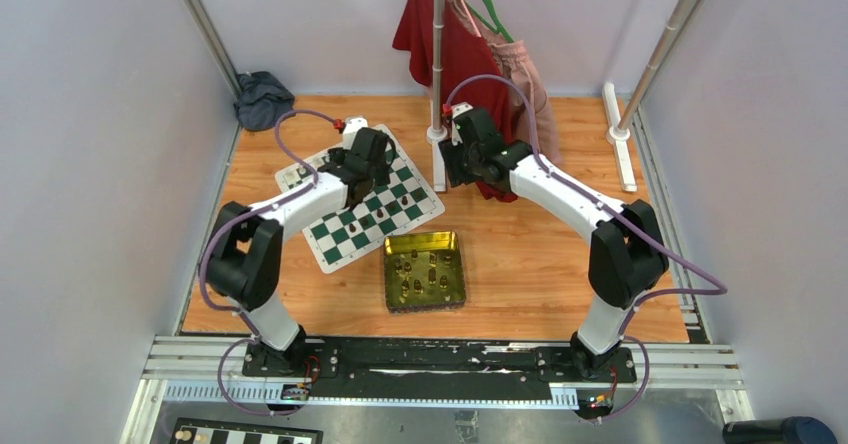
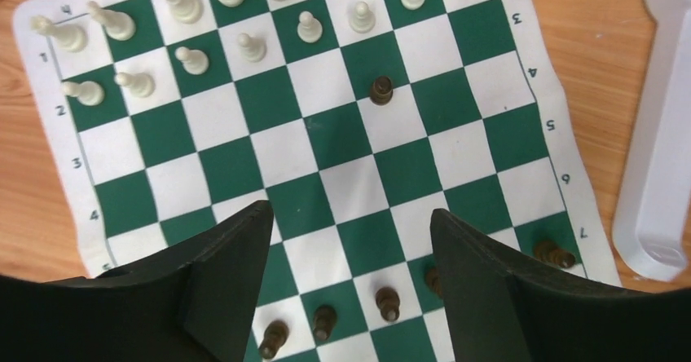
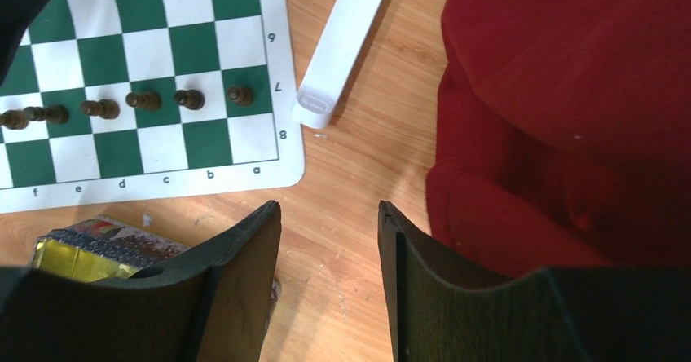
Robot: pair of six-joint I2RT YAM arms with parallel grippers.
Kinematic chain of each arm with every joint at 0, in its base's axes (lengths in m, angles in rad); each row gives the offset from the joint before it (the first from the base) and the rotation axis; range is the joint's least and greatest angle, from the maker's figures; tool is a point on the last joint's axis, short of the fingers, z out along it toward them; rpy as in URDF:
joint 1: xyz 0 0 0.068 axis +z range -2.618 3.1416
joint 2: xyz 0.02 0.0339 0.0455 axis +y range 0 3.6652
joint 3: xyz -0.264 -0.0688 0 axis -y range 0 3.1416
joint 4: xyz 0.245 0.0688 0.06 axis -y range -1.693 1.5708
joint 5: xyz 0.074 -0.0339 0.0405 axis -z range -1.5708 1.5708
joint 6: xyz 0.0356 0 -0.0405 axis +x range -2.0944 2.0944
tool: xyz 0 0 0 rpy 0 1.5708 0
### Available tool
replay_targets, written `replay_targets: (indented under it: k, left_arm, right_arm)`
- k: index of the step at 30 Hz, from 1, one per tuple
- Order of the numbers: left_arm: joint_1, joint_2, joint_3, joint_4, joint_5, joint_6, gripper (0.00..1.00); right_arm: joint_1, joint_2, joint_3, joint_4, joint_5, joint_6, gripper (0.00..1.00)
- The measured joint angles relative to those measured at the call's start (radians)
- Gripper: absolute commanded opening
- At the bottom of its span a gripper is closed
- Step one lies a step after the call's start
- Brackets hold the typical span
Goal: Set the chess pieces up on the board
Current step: Pick up the chess piece from the chessboard.
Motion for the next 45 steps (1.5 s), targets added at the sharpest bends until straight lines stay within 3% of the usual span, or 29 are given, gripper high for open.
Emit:
replay_targets:
  k: [5, 23, 45]
  left_arm:
    - [0.016, 0.128, 0.068, 0.008, 0.023, 0.003, 0.59]
    - [0.083, 0.343, 0.215, 0.063, 0.085, 0.003, 0.57]
    - [0.1, 0.378, 0.244, 0.098, 0.099, 0.002, 0.49]
  right_arm:
    - [-0.032, 0.007, 0.001, 0.0, -0.001, 0.0, 0.52]
    - [-0.055, 0.064, 0.043, 0.008, -0.011, 0.0, 0.52]
    - [-0.066, 0.088, 0.056, 0.015, -0.02, -0.001, 0.52]
